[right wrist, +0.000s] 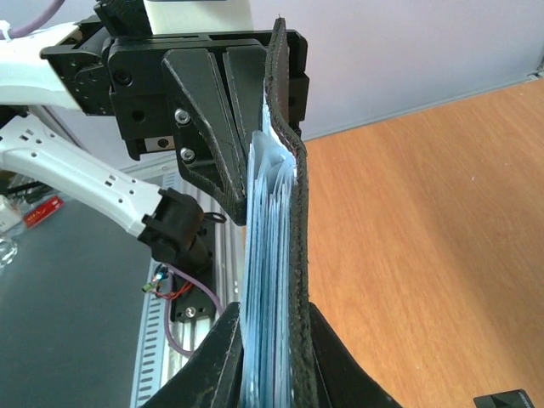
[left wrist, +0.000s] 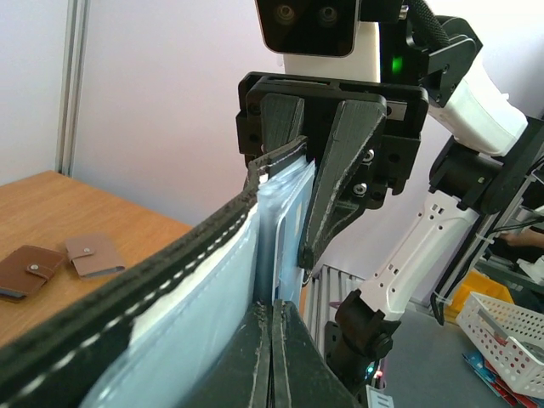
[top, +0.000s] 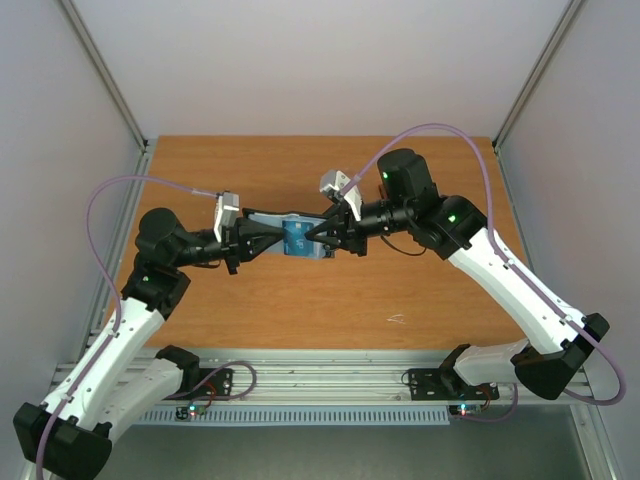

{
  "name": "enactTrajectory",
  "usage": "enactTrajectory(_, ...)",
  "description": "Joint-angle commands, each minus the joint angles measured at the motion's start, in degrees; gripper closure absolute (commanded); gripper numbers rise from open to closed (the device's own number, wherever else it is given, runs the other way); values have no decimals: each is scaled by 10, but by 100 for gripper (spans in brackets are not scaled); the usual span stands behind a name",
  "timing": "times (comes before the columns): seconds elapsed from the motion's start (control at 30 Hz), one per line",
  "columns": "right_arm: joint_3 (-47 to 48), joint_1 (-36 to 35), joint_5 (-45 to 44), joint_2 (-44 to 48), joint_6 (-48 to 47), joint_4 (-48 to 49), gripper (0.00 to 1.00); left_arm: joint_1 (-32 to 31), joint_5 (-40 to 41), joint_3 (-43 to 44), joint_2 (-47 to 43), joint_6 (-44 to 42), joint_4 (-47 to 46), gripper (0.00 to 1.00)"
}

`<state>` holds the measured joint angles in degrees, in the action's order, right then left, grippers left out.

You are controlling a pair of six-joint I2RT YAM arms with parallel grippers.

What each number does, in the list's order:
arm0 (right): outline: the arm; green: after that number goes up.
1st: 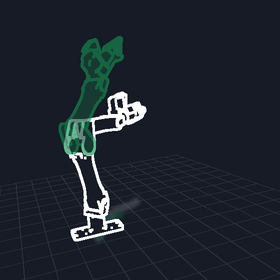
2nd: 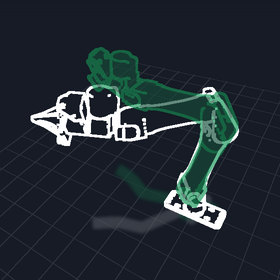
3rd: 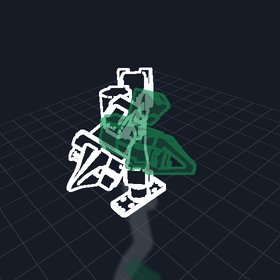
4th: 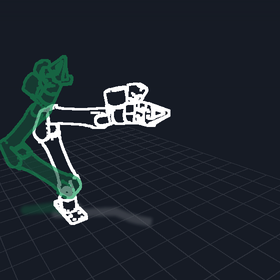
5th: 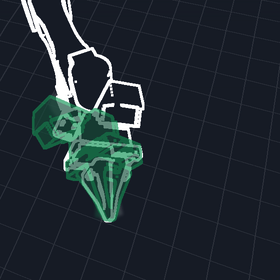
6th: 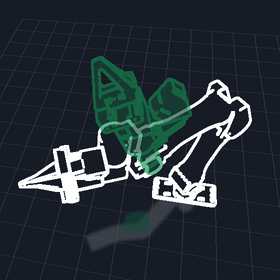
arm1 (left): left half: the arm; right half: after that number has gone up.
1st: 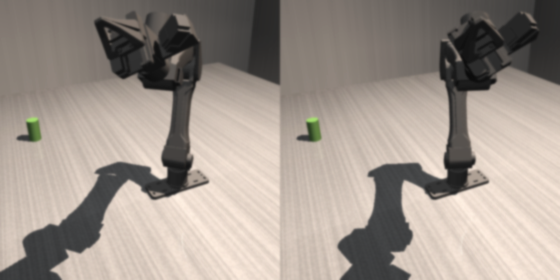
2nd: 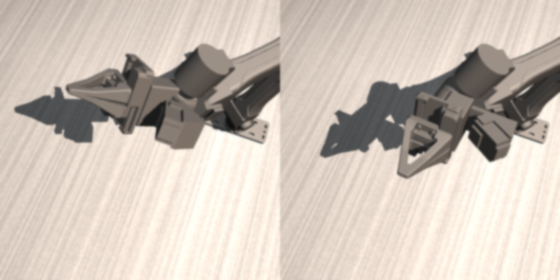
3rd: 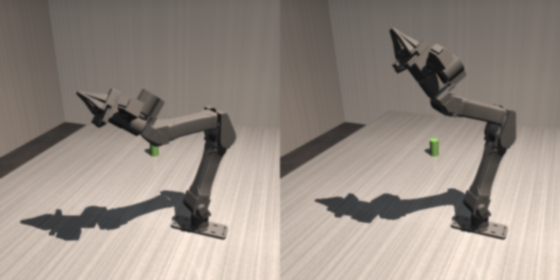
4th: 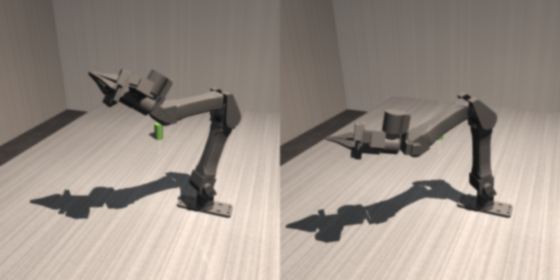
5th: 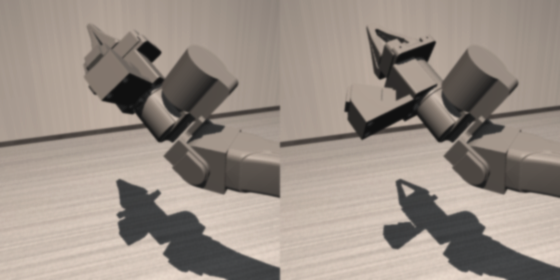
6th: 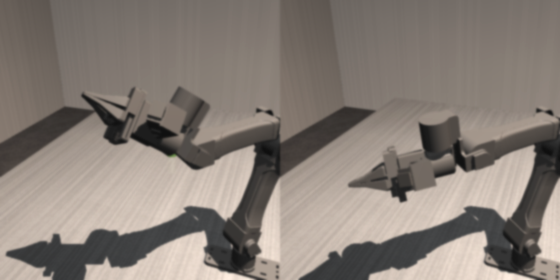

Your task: Take the credit cards out of the card holder

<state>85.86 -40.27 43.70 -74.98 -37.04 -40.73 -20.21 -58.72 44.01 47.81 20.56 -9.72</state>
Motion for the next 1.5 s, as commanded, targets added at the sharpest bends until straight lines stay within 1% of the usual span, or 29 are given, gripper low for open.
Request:
enactTrajectory(0.0,6,11,34,13,-1,-7,94,7,-20,-6,0,-8,-25,100)
enactTrajectory(0.1,23,10,59,-6,15,-4,97,-12,-24,-6,8,-35,-2,100)
enactTrajectory(0.23,29,10,72,-10,16,13,98,-16,0,-7,13,-27,-4,88)
enactTrajectory(0.3,27,10,80,-10,20,24,98,-17,9,-7,17,-24,-6,85)
enactTrajectory(0.4,31,8,87,-18,29,32,98,-26,3,-5,24,-30,-9,84)
enactTrajectory(0.43,33,8,86,-21,29,31,99,-30,-2,-3,25,-34,-10,85)
enactTrajectory(0.47,34,7,83,-24,29,31,99,-35,-4,-2,26,-38,-12,89)
enactTrajectory(0.5,33,6,80,-24,29,31,99,-37,-7,-1,27,-40,-16,98)
enactTrajectory(0.53,33,6,77,-24,27,29,98,-38,-5,-1,26,-37,-20,100)
enactTrajectory(0.6,31,8,68,-19,20,20,96,-36,1,-2,22,-26,-28,100)
enactTrajectory(0.73,0,25,56,1,19,17,82,-22,12,-10,11,-2,-33,100)
enactTrajectory(0.8,-3,29,57,4,19,1,77,-19,14,-14,7,2,-37,100)
enactTrajectory(0.87,-2,30,56,3,18,-11,75,-18,14,-15,6,6,-42,100)
enactTrajectory(1.0,-7,30,48,9,19,-12,74,-18,8,-15,7,8,-44,100)
enactTrajectory(1.13,-7,33,42,10,19,-17,76,-17,9,-16,5,8,-42,100)
enactTrajectory(1.3,-9,51,45,14,16,-46,89,-10,4,-16,3,9,-38,100)
enactTrajectory(1.47,-7,69,54,22,5,-70,93,-7,-5,-19,3,9,-35,100)
